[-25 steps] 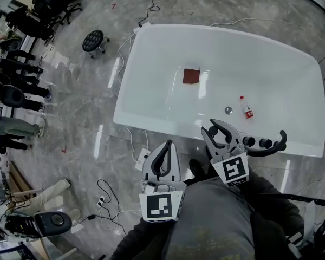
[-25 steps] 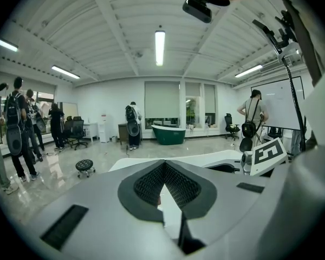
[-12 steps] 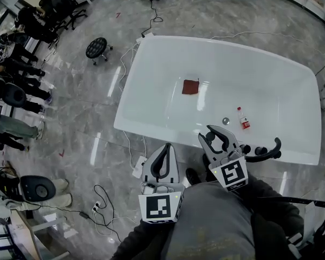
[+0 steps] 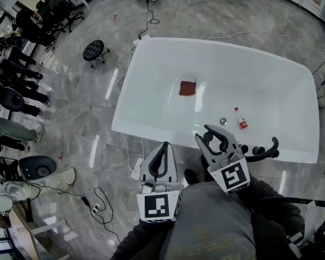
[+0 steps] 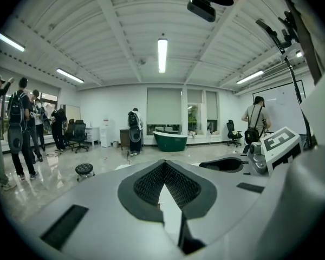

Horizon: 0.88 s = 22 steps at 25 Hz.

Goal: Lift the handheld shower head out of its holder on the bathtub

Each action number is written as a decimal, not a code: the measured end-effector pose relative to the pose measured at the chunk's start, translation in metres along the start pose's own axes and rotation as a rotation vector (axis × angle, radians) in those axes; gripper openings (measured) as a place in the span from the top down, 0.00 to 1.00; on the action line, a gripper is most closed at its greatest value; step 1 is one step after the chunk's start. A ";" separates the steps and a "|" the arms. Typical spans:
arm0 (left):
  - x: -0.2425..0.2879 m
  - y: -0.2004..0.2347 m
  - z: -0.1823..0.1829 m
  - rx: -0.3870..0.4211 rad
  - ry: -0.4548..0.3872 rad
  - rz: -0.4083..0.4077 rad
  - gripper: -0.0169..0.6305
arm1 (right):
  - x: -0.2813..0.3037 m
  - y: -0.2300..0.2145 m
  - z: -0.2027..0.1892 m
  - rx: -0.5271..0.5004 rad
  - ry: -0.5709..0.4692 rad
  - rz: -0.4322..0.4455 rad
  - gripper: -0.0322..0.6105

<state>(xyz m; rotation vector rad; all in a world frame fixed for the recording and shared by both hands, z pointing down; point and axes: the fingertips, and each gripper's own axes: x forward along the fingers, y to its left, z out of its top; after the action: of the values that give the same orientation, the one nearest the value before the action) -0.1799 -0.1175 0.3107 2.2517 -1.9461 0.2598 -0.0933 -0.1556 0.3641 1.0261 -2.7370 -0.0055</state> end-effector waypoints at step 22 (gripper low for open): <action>0.004 -0.004 -0.004 -0.014 0.001 0.003 0.97 | -0.025 0.010 0.072 0.008 -0.131 0.051 0.76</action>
<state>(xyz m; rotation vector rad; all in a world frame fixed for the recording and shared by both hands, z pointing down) -0.1757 -0.1194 0.3153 2.2399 -1.9453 0.2467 -0.0965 -0.1369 0.2897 0.9913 -2.8824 -0.0549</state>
